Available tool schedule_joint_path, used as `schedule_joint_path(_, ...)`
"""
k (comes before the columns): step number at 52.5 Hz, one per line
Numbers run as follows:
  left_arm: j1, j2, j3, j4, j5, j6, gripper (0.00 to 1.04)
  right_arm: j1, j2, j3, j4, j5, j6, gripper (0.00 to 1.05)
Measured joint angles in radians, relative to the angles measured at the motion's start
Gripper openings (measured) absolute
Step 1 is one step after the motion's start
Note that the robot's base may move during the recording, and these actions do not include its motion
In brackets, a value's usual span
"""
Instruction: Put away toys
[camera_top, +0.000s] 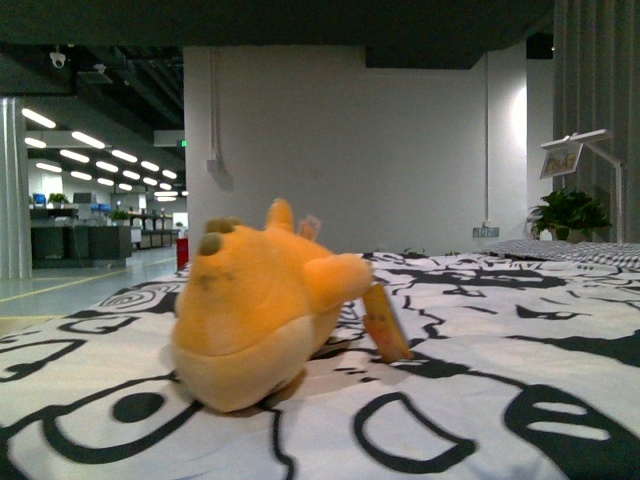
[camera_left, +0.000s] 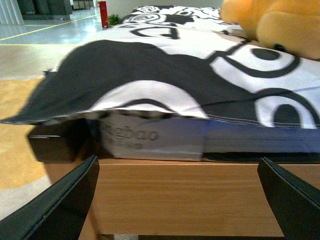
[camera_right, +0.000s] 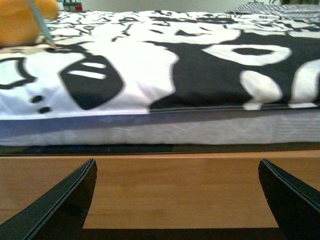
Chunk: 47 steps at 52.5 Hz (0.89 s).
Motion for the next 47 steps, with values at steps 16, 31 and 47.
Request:
schedule_joint_path(16, 0.000, 0.000, 0.000, 0.000, 0.001, 0.000, 0.98, 0.000, 0.001, 0.000, 0.000, 0.000, 0.000, 0.98)
schedule_joint_path(31, 0.000, 0.000, 0.000, 0.000, 0.001, 0.000, 0.98, -0.182, 0.332, 0.061, 0.371, -0.306, 0.038, 0.98)
schedule_joint_path(47, 0.000, 0.000, 0.000, 0.000, 0.001, 0.000, 0.98, -0.047, 0.992, 0.459, 0.671, -0.227, 0.084, 0.98)
